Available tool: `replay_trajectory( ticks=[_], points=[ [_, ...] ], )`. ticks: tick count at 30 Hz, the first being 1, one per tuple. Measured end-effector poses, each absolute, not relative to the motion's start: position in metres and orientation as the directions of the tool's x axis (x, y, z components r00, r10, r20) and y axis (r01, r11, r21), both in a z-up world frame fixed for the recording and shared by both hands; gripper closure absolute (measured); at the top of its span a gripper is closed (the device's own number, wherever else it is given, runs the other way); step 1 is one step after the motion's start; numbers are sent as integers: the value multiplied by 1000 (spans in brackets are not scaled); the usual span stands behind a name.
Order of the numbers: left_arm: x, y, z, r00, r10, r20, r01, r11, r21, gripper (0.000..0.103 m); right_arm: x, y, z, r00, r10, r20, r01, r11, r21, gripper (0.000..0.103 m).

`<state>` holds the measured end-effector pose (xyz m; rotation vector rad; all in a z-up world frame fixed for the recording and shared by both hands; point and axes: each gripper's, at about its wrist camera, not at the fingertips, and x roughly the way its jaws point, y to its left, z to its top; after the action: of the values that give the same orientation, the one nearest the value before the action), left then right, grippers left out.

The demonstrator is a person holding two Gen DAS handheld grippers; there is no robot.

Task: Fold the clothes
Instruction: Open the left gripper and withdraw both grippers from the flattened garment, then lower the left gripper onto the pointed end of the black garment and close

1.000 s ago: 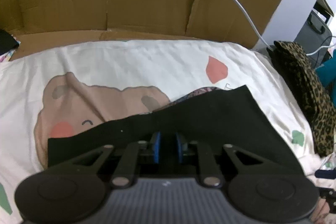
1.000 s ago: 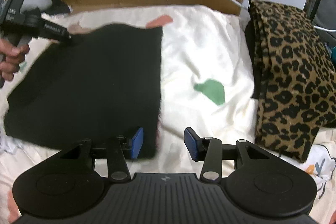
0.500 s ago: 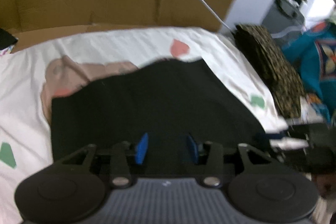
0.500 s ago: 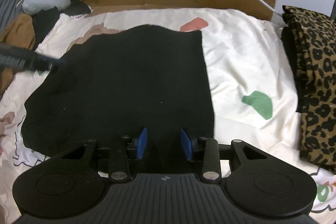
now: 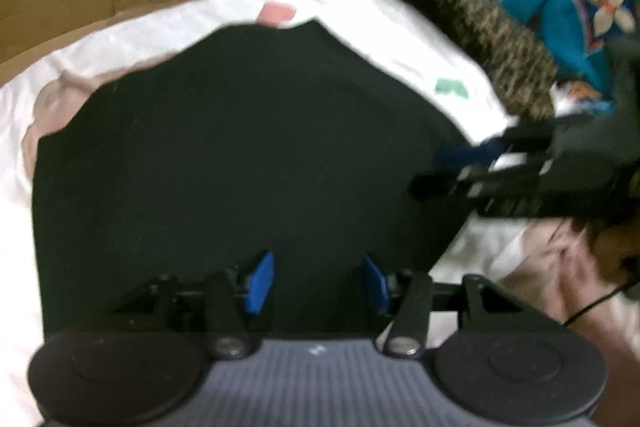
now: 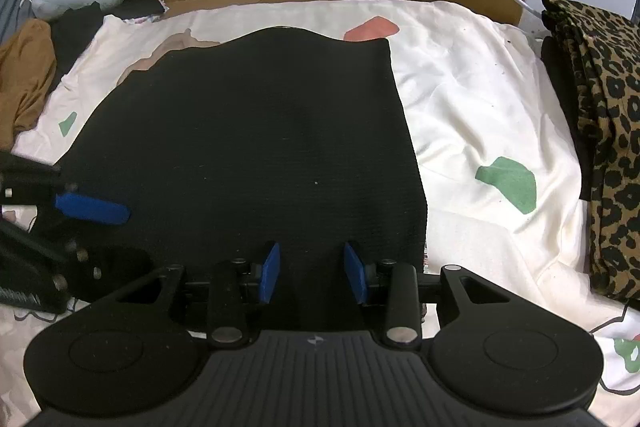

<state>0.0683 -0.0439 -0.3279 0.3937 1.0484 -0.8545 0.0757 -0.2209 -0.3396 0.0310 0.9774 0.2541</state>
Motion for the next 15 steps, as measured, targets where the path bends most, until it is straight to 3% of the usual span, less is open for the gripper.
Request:
replay_trajectory(
  ticks=[3,6,15],
  points=[
    [64,-33,-330,231,-401,-886,781,620,-77,38,77,-225,-340,529,227,-818,-178,972,155,60],
    [65,-16,-330,267,-361,-893,774,633,-24,38,76,-228,-341,526,227,-820,-177,972,155,60],
    [71,31,-326,276,-304,-912,716,698,-16,41,79,-224,-342,512,201,-835,-173,976,129,60]
  ],
)
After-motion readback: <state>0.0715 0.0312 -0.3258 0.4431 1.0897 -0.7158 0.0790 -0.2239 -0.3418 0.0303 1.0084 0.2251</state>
